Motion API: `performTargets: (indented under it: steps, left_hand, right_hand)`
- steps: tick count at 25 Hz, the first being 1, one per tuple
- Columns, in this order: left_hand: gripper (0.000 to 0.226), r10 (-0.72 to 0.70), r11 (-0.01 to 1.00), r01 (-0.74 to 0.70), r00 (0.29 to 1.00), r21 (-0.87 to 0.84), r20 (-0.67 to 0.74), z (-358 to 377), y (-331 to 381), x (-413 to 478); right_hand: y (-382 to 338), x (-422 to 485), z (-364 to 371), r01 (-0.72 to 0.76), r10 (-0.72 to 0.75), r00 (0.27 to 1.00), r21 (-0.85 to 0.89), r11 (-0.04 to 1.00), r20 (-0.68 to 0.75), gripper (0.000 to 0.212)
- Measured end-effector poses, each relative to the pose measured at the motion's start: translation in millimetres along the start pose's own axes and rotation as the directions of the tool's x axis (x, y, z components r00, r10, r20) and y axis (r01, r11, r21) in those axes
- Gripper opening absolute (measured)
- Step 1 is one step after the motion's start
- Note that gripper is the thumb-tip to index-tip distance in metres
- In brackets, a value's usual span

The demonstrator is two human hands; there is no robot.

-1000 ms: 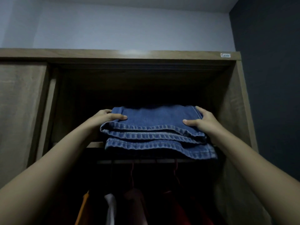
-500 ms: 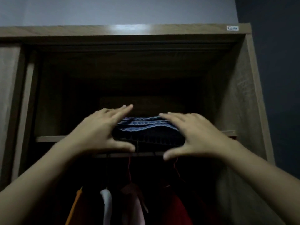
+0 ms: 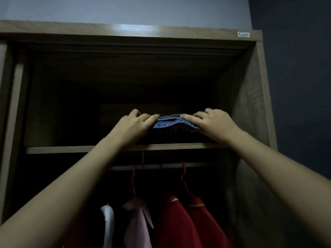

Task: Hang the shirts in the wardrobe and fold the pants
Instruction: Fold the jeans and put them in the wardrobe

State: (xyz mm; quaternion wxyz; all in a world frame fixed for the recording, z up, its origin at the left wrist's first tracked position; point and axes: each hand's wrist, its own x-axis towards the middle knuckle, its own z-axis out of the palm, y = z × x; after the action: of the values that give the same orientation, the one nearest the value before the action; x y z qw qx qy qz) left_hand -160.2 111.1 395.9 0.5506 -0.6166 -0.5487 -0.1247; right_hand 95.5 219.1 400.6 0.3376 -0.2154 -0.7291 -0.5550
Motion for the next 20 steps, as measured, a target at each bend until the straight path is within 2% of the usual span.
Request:
performTargets:
  steps: [3, 6, 8, 11, 14, 17, 20]
  left_hand:
    - [0.061, 0.055, 0.99, -0.034, 0.987, -0.135, 0.148, 6, 16, 25]
    - [0.06, 0.115, 0.949, -0.042, 0.969, -0.314, 0.217, 8, 24, 34]
    - [0.07, 0.148, 0.932, -0.052, 0.958, -0.358, 0.247, 9, 26, 29]
    - [0.076, 0.148, 0.96, -0.087, 0.964, -0.265, 0.22, 11, 29, 21]
    - [0.079, 0.106, 0.979, -0.065, 0.971, -0.194, 0.213, 14, 33, 17]
    - [0.09, -0.07, 0.923, 0.091, 0.995, -0.373, 0.071, 4, 36, 11]
    - [0.085, -0.215, 0.837, 0.143, 0.974, -0.529, -0.077, -13, 36, 0]
  right_hand:
    - [14, -15, 7, -0.088, 0.072, 0.98, 0.081, 0.993, 0.187, 0.058]
    - [26, -23, 11, -0.187, 0.073, 0.895, 0.222, 0.957, 0.441, 0.06]
    - [30, -28, 8, -0.224, 0.046, 0.869, 0.309, 0.924, 0.493, 0.072]
    - [24, -36, 8, -0.171, 0.032, 0.88, 0.253, 0.952, 0.473, 0.09]
    - [15, -41, 8, -0.149, 0.062, 0.895, 0.164, 0.975, 0.442, 0.097]
    - [7, -42, -1, -0.255, 0.151, 0.914, 0.244, 0.936, 0.376, 0.093]
    - [-23, -42, -16, -0.345, 0.31, 0.938, 0.436, 0.831, 0.152, 0.083]
